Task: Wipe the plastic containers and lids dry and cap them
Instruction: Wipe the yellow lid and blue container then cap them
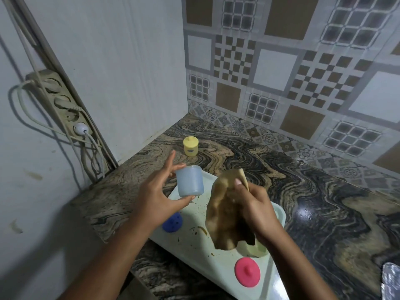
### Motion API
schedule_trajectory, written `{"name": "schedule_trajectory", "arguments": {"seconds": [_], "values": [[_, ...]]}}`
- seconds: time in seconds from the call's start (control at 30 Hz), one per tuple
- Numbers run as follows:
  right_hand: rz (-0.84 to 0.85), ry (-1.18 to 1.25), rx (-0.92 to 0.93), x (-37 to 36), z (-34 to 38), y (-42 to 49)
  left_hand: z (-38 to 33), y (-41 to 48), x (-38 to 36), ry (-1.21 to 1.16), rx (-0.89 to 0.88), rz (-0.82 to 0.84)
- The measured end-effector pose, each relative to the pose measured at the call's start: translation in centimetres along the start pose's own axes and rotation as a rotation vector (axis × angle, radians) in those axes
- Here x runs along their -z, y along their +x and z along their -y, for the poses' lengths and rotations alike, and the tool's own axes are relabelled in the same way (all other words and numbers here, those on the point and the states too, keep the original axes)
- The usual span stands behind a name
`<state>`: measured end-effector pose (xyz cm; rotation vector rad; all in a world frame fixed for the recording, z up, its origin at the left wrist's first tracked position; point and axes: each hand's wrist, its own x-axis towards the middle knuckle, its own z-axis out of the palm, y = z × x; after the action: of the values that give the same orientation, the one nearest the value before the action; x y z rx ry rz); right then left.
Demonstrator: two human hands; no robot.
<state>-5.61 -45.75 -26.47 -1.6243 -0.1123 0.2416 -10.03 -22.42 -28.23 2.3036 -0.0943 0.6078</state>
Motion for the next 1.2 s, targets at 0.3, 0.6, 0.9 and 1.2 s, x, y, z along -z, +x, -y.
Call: {"name": "schedule_trajectory", "arguments": {"seconds": [0.3,0.6,0.9,1.2], "values": [[0.204,0.083,-0.066,0.1,3.5,4.0,-1.2,1.8,-1.5,-0.106,-0.009,0.038],[0.11,0.025,-0.096,0.5,2.6,8.3,1.3,6.2,-3.3,-0.202,0.014,0.256],[-0.006,-0.089,-0.253,0.1,0.0,18.1,7.0,13.5,-8.7,-0.074,0.083,0.454],[0.011,-0.168,-0.351,-0.2,-6.3,23.1,11.4,15.1,-12.7,0.099,0.104,0.567]]}}
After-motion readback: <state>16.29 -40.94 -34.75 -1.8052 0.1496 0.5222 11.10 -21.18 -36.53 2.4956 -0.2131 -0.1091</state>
